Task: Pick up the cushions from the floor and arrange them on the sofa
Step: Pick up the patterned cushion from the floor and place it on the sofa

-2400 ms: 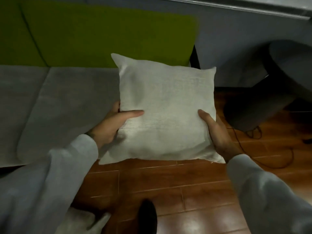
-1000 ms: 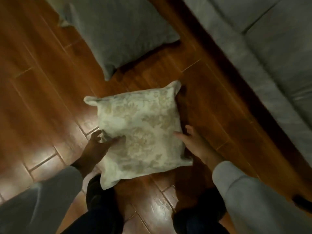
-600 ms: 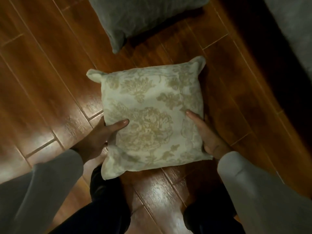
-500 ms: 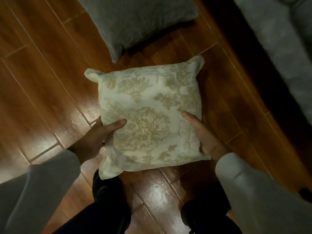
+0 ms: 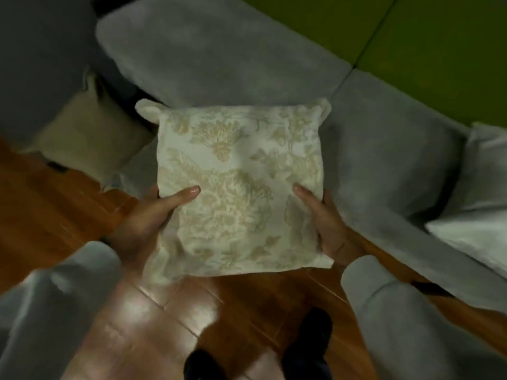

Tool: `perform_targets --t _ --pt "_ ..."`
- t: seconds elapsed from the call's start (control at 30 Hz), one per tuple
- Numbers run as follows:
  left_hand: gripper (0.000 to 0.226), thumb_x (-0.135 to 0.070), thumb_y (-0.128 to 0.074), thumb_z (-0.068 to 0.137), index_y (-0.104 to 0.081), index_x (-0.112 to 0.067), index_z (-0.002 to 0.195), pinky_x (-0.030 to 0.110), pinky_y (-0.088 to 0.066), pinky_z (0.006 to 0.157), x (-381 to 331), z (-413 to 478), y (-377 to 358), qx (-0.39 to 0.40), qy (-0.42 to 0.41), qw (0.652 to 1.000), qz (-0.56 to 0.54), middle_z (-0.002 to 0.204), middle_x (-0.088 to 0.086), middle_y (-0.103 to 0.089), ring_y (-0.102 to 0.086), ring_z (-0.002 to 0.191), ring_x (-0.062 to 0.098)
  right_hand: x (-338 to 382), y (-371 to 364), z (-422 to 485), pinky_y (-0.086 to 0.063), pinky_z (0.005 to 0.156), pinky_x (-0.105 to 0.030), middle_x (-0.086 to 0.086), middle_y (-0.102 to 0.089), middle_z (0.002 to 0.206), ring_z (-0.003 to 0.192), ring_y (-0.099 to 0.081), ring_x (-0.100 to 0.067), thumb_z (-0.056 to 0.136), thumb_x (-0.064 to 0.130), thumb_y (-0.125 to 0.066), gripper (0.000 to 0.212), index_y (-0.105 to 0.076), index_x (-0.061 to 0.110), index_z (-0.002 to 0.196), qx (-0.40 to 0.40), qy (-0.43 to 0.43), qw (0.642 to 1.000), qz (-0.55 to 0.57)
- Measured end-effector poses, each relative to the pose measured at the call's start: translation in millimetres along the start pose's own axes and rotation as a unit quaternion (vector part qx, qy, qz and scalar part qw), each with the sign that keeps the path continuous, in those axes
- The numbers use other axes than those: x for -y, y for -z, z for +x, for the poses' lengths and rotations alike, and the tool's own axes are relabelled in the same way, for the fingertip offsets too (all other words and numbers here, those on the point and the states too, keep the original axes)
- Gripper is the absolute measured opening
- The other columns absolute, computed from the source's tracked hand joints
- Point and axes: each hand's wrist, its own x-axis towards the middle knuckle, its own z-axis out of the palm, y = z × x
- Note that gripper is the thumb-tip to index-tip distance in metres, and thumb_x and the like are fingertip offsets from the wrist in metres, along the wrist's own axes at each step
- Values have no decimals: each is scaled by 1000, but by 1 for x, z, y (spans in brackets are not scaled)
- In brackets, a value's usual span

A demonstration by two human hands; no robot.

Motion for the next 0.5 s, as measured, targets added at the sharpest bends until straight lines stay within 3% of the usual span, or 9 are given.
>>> perform_targets --t 0.13,0.27,0.4,0.5 --pt "37 -41 -83 76 -73 -44 111 24 -61 65 -83 30 -63 43 -51 997 36 112 -9 -78 -76 97 14 58 54 -21 -55 105 -51 13 -73 129 121 -69 -18 50 76 -89 98 -58 43 137 -45 57 995 64" --pt "45 -49 -82 78 -68 -46 121 36 -62 79 -126 78 -156 121 -72 989 43 122 -7 -74 -73 107 18 96 131 -14 -55 104 -51 7 -69 136 122 -68 -22 64 67 -86 92 -50 39 144 -92 84 986 111" --pt "55 -51 -76 83 -60 -39 134 43 -58 91 -138 127 -246 164 -91 980 60 126 -6 -73 -71 111 19 119 207 13 -60 97 -47 6 -71 130 113 -72 -21 63 63 -85 70 -56 45 125 -127 103 975 149" --pt "54 -48 -72 88 -57 -34 138 48 -52 100 -140 164 -302 205 -89 973 61 131 -2 -70 -68 118 22 128 261 38 -53 105 -53 4 -64 139 124 -65 -26 66 68 -82 97 -43 37 149 -154 91 974 140"
